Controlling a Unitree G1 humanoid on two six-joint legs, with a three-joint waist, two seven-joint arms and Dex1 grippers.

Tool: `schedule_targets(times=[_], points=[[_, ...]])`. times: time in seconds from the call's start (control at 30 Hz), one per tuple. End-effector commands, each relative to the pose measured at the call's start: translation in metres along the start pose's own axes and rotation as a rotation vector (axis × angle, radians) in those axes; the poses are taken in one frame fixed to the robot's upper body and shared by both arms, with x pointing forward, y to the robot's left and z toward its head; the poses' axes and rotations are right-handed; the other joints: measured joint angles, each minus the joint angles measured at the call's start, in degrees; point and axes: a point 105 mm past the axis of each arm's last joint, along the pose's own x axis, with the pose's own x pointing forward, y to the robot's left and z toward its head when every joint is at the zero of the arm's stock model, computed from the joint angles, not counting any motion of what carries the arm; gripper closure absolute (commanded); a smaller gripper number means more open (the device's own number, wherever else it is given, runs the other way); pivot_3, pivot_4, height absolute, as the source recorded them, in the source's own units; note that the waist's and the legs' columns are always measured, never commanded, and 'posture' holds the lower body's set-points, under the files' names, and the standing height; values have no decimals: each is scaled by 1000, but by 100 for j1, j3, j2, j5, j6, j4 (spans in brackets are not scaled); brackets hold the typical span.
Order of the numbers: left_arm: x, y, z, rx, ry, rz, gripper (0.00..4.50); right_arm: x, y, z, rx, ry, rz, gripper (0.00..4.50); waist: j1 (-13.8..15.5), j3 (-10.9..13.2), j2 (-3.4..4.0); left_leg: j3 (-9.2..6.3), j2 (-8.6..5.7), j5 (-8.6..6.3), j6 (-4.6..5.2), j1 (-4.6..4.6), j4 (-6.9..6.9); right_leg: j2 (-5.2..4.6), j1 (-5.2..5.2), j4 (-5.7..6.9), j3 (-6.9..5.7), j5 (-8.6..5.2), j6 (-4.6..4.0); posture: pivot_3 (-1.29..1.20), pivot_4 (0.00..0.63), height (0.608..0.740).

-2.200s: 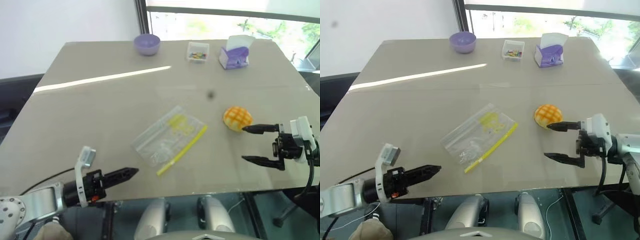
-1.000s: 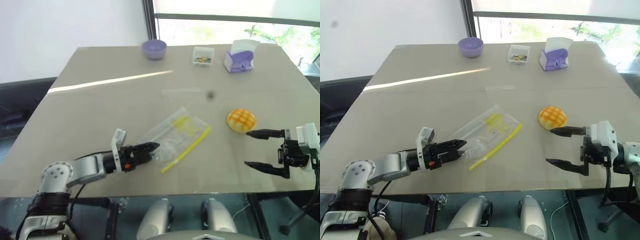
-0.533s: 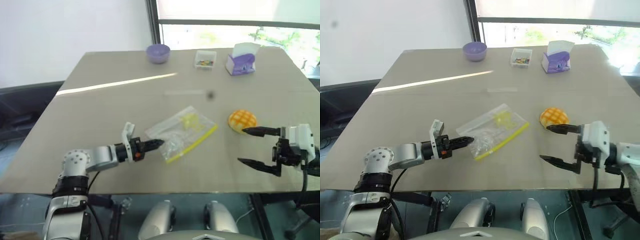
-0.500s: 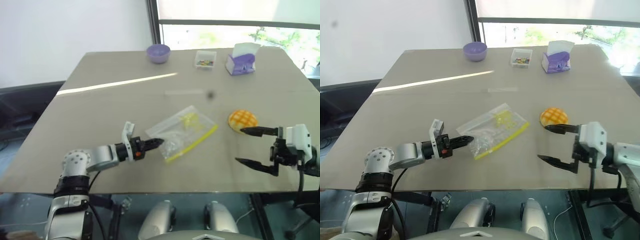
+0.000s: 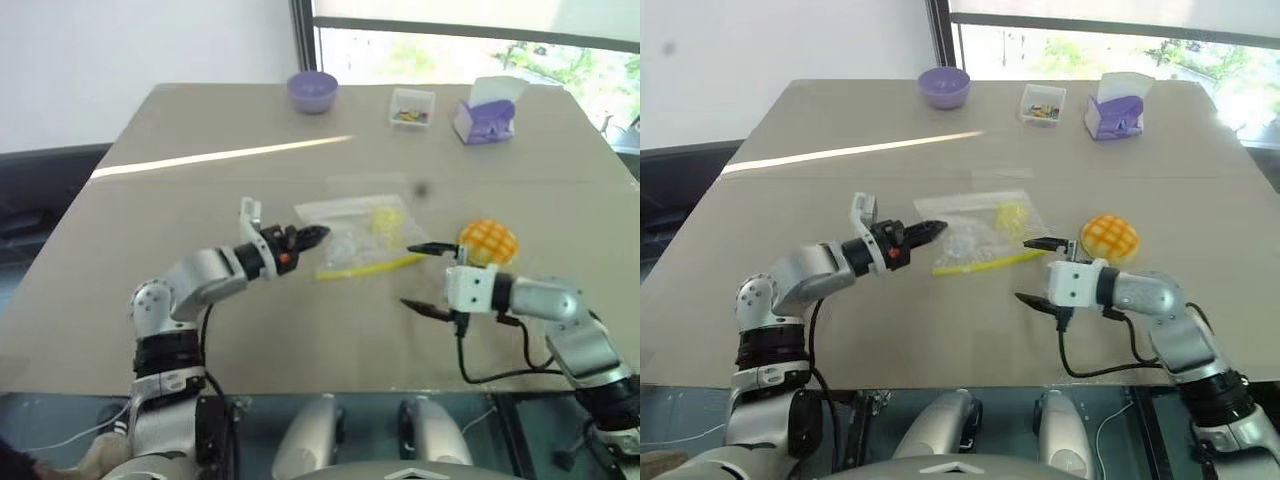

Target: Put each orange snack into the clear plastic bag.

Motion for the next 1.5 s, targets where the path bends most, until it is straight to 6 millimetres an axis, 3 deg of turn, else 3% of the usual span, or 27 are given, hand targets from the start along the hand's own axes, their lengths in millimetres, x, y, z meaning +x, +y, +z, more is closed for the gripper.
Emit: schedule_targets(times=[0.03, 0.27, 0.53, 0.67, 0.83, 0.9, 1.17, 1.27, 1.4, 1.5], points=[[-1, -21, 8, 18, -64, -36, 4449, 10, -10, -3, -75, 25, -65, 0, -5, 4, -6, 0, -1, 0, 0, 0, 0, 0, 0, 0, -1, 0, 0, 0, 150, 740], [6, -32, 9, -22, -109, -31, 4449, 35, -25, -24, -82, 124, -189, 0, -74, 16, -28, -1, -2, 1, -2, 16, 3, 11, 16, 4, 2, 0, 1, 0, 150, 740], [8, -35, 10, -43, -124, -24, 4449, 48, -34, -41, -60, 209, -296, 0, -115, 16, -29, 0, -6, 2, -2, 38, 4, 21, 38, 5, 3, 0, 0, 0, 150, 740], [6, -35, 12, -50, -135, -23, 4500, 49, -38, -54, -32, 274, -352, 989, -116, 15, -31, 1, -6, 3, -4, 42, 6, 23, 43, 5, 3, 0, 0, 0, 150, 740], [4, -32, 15, -56, -144, -18, 4500, 49, -41, -57, -35, 283, -368, 3627, -109, 15, -32, -1, -9, 3, -4, 39, 6, 22, 43, 4, 2, 0, 0, 0, 150, 740], [3, -32, 16, -57, -147, -16, 4500, 49, -44, -57, -42, 282, -383, 4461, -118, 16, -33, -2, -9, 3, -4, 39, 4, 22, 42, 3, 2, 0, 0, 0, 150, 740], [-14, -16, 26, 32, -138, 75, 4500, 47, -67, -50, -47, 244, -459, 4461, -200, 20, -35, -1, -5, 4, -5, 39, 0, 28, 37, 4, 5, 0, -1, 0, 150, 740], [-23, -10, 30, 81, -134, 127, 3710, 48, -72, -47, -58, 230, -462, 4500, -227, 24, -38, -2, -6, 3, -4, 37, -1, 27, 35, 3, 5, 0, -1, 0, 150, 740], [-38, 8, 41, 207, -142, 278, 1932, 49, -78, -44, -45, 214, -465, 4500, -261, 26, -39, -3, -5, 3, -5, 37, -8, 27, 30, 4, 5, 0, -2, 0, 150, 740], [-53, 14, 55, 417, -184, 379, 1932, 51, -82, -40, -17, 190, -463, 4500, -275, 30, -36, 2, -8, 3, -4, 36, -15, 29, 26, 4, 7, 0, -2, 0, 150, 740]])
